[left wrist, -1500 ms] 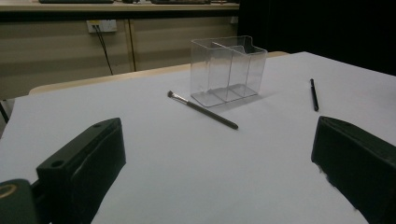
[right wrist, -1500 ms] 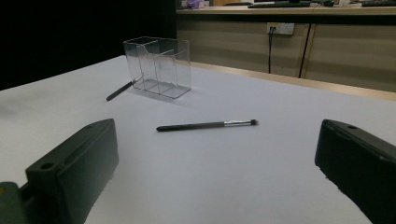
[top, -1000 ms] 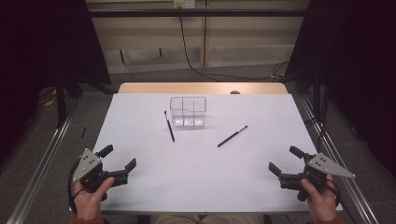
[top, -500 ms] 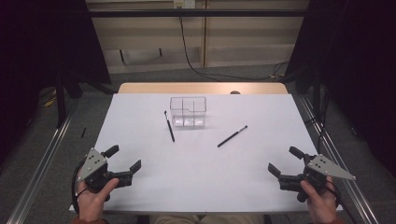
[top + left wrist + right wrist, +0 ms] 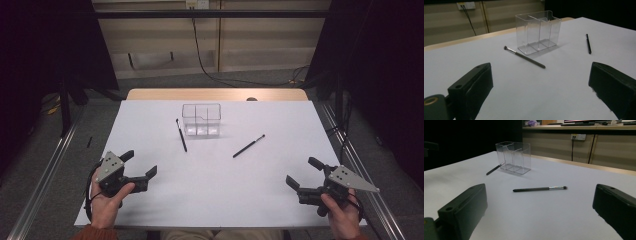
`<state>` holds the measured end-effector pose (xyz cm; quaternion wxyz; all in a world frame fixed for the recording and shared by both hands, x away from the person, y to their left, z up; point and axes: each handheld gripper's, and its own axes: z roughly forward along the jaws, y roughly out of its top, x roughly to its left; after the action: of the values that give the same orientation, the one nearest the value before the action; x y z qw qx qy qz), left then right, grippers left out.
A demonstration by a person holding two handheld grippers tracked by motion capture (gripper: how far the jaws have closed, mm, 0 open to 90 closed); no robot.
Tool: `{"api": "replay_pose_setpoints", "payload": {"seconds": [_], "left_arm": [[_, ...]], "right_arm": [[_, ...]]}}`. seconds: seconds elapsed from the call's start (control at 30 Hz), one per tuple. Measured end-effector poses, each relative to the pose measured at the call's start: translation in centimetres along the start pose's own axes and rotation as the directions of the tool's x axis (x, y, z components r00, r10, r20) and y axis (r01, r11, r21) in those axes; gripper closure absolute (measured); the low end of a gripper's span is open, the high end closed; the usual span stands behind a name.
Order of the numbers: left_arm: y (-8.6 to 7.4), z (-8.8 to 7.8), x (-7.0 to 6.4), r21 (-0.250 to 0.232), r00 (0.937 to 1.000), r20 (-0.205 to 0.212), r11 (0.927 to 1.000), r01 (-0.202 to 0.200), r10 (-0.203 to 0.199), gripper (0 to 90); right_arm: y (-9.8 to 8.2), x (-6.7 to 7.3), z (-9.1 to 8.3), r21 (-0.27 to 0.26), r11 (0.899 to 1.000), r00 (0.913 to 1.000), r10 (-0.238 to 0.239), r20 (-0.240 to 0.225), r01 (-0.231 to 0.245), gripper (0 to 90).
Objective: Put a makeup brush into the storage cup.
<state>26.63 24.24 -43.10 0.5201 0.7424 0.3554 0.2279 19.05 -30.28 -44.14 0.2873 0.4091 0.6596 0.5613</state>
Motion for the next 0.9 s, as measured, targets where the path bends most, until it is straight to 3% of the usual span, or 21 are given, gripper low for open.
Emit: {"api": "replay_pose_setpoints", "payload": {"seconds": [0.13, 0.3, 0.4, 0.57, 0.9], "left_arm": [[0.2, 0.3, -0.3, 0.015, 0.9997, 0.007, 0.9997, -0.022, 0.021, 6.7], [0.7, 1.0, -0.3, 0.015, 0.9996, 0.029, 0.9999, 0.005, -0.006, 6.4], [1.0, 1.4, -0.2, 0.017, 0.9998, 0.013, 0.9997, -0.016, 0.016, 6.4], [1.5, 2.1, 0.2, 0.011, 1.0, 0.008, 0.9999, 0.004, -0.004, 6.4], [2.9, 3.8, 0.8, 0.002, 0.9999, -0.005, 0.9999, -0.014, 0.014, 6.2]], "right_arm": [[0.0, -0.1, 0.0, 0.002, 1.0, 1.0, 0.0, -0.003, 0.0, 0.0], [0.0, 0.0, 0.1, 0.006, 1.0, 1.0, 0.0, -0.006, 0.0, 0.0], [0.0, 0.0, 0.0, 0.005, 1.0, 1.0, -0.003, -0.006, 0.003, 0.0], [0.0, 0.0, 0.1, 0.005, 1.0, 0.9999, 0.0, -0.012, 0.0, 0.0], [-0.1, -0.1, 0.1, 0.008, 1.0, 0.9999, 0.0, -0.012, 0.0, 0.0]]}}
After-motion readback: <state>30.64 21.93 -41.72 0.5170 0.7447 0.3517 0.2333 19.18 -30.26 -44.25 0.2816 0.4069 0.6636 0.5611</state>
